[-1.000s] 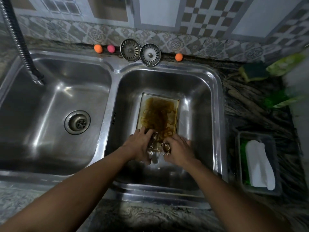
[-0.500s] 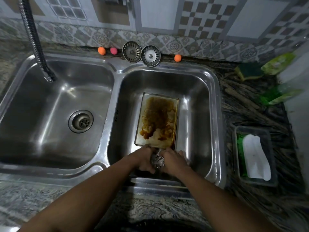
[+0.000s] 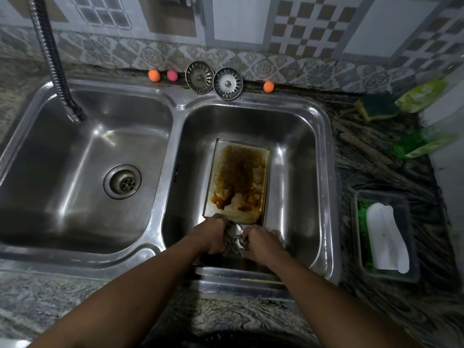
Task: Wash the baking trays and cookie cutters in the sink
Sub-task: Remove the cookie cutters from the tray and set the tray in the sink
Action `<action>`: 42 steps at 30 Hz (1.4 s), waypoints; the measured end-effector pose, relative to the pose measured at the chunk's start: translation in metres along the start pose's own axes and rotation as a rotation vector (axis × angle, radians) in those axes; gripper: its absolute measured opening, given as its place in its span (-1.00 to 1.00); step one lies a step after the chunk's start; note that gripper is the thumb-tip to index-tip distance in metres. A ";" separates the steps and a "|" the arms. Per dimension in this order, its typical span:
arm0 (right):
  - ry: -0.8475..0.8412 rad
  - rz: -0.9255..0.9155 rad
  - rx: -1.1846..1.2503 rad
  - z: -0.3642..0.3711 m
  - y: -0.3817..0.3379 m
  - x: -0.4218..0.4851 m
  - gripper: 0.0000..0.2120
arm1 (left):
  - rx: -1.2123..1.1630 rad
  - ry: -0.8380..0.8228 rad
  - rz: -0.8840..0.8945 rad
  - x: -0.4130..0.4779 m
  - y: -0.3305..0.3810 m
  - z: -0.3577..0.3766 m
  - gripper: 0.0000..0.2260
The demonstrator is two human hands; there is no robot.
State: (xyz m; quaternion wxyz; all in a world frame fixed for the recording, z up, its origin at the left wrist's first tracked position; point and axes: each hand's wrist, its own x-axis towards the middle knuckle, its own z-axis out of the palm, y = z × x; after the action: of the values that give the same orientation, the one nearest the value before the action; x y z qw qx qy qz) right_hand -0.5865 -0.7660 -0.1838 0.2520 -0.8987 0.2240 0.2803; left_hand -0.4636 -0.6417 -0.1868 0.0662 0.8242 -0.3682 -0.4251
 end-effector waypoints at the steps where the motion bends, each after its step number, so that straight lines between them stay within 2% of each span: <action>1: 0.011 0.006 0.016 -0.001 -0.001 0.000 -0.60 | 0.010 0.008 -0.004 0.000 0.000 0.000 -0.43; 7: 0.044 0.022 0.059 -0.010 0.000 0.003 -0.60 | 0.034 0.090 -0.023 -0.002 0.003 -0.010 -0.56; 13: 0.281 0.128 0.273 -0.037 0.006 0.030 -0.69 | -0.131 0.374 -0.108 0.013 -0.005 -0.041 -0.75; 17: 0.377 0.256 0.363 -0.051 0.016 0.053 -0.80 | -0.206 0.512 -0.222 0.033 -0.010 -0.059 -0.67; 20: 0.409 0.325 0.427 -0.053 0.023 0.069 -0.85 | -0.265 0.529 -0.298 0.048 -0.018 -0.062 -0.63; 24: 0.422 0.355 0.487 -0.050 0.028 0.083 -0.89 | -0.336 0.536 -0.341 0.058 -0.022 -0.059 -0.83; 29: 0.476 0.379 0.547 -0.051 0.031 0.090 -0.96 | -0.349 0.631 -0.322 0.059 -0.023 -0.057 -0.84; 42: 0.572 0.402 0.629 -0.061 0.021 0.085 -0.88 | -0.454 0.717 -0.231 0.042 -0.016 -0.066 -0.88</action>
State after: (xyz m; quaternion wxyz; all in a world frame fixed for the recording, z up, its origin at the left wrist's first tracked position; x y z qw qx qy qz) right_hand -0.5104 -0.8397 -0.1993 0.3807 -0.7587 0.5283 -0.0170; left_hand -0.3900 -0.6712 -0.1799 0.3214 0.9199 -0.1248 -0.1867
